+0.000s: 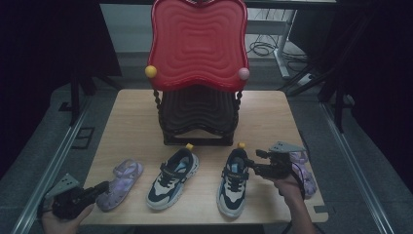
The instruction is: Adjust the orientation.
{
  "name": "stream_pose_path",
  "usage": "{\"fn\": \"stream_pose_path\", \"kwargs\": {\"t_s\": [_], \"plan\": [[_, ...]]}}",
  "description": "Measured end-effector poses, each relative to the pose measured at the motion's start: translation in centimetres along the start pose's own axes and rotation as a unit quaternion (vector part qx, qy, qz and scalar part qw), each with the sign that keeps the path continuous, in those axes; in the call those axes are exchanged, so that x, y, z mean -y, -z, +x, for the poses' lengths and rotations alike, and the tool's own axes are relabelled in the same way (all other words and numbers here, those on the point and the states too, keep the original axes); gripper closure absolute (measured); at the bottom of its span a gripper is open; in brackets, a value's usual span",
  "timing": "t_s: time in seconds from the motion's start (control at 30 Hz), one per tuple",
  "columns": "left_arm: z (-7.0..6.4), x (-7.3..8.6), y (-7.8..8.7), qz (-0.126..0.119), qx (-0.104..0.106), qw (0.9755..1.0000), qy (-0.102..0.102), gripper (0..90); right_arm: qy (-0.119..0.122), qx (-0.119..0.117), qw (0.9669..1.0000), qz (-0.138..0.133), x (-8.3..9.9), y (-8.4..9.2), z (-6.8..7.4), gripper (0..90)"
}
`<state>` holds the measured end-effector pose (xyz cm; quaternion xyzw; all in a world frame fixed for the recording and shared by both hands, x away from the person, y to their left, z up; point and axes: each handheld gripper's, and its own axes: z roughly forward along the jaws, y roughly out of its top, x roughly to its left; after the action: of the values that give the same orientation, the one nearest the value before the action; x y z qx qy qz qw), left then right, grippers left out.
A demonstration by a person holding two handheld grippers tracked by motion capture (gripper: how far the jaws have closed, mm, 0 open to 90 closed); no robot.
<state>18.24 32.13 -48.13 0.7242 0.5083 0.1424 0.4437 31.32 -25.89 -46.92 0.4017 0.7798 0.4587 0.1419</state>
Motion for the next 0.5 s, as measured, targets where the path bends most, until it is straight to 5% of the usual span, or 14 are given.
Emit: {"fn": "stream_pose_path", "kwargs": {"t_s": [0.2,0.5], "plan": [[-0.2,0.7,-0.3,0.012,0.011,0.9998,0.007,89.9,0.0,0.012,0.9999,-0.007,0.0,0.0,0.1,36.0],[-1.0,2.3,-2.1,0.048,0.019,0.9986,0.011,89.7,-0.012,-0.011,0.9999,-0.007,0.0,-0.1,0.2,35.9]]}}
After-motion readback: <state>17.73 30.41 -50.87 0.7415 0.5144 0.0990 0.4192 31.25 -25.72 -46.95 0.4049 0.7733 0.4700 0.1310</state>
